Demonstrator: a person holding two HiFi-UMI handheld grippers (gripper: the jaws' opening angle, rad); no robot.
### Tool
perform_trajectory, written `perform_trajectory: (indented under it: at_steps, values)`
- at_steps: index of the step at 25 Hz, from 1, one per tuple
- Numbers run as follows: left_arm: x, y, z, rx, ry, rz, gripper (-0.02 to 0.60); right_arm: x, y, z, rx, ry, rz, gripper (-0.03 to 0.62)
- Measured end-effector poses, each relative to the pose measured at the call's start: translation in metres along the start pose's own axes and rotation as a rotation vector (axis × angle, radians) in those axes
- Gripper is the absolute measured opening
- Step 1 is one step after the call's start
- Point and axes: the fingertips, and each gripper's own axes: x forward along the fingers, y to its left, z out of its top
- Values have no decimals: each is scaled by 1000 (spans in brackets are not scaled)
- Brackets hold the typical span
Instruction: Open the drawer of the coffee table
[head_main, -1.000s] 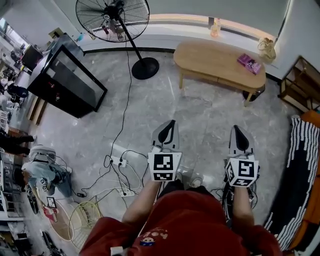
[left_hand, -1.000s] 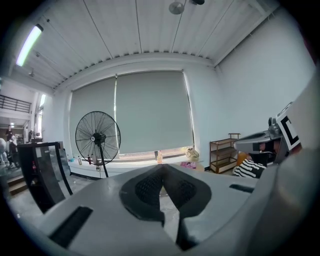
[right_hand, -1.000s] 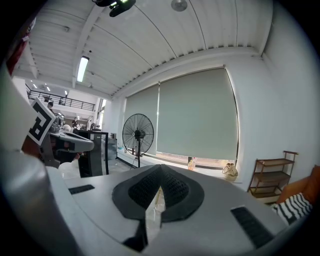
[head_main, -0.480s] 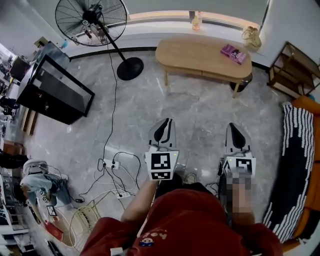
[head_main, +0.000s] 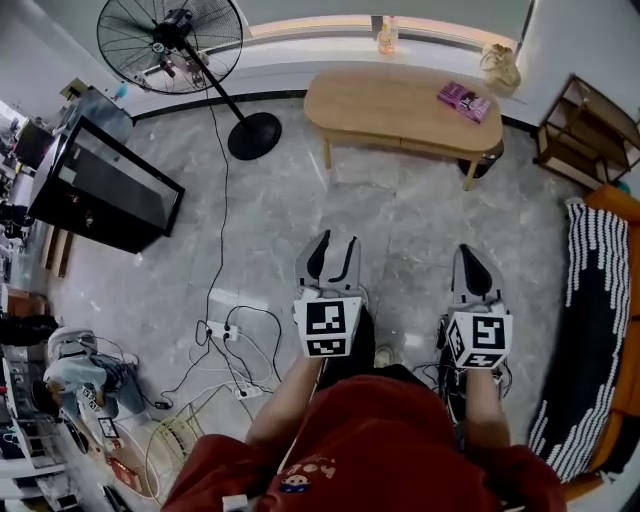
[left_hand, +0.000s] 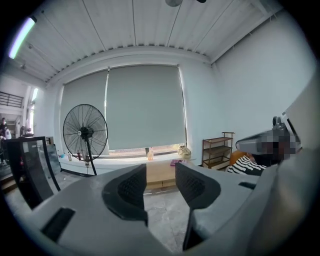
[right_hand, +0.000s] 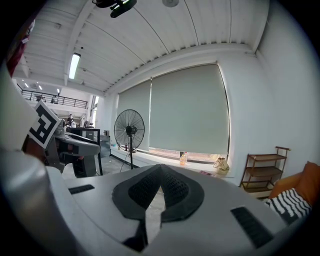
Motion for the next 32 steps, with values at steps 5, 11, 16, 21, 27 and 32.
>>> perform_trajectory:
  at_steps: [5, 11, 16, 21, 27, 32]
  values:
    - [31, 18, 3, -5, -1, -10, 184, 35, -5, 7, 4, -6, -13, -3]
    - [92, 49, 15, -10, 7, -28, 184, 100, -16, 22, 3, 6, -41, -3]
    - [150, 80, 20, -12, 23, -57, 184, 160, -19, 30, -4, 35, -57, -3]
    - [201, 106, 29, -17, 30, -77, 184, 219, -23, 36, -3, 57, -61, -3]
    - [256, 142, 36, -17, 44, -87, 184, 285, -26, 44, 0, 78, -65, -3]
    - [291, 165, 36, -13, 57, -92, 184, 323, -25, 50, -6, 82, -75, -2]
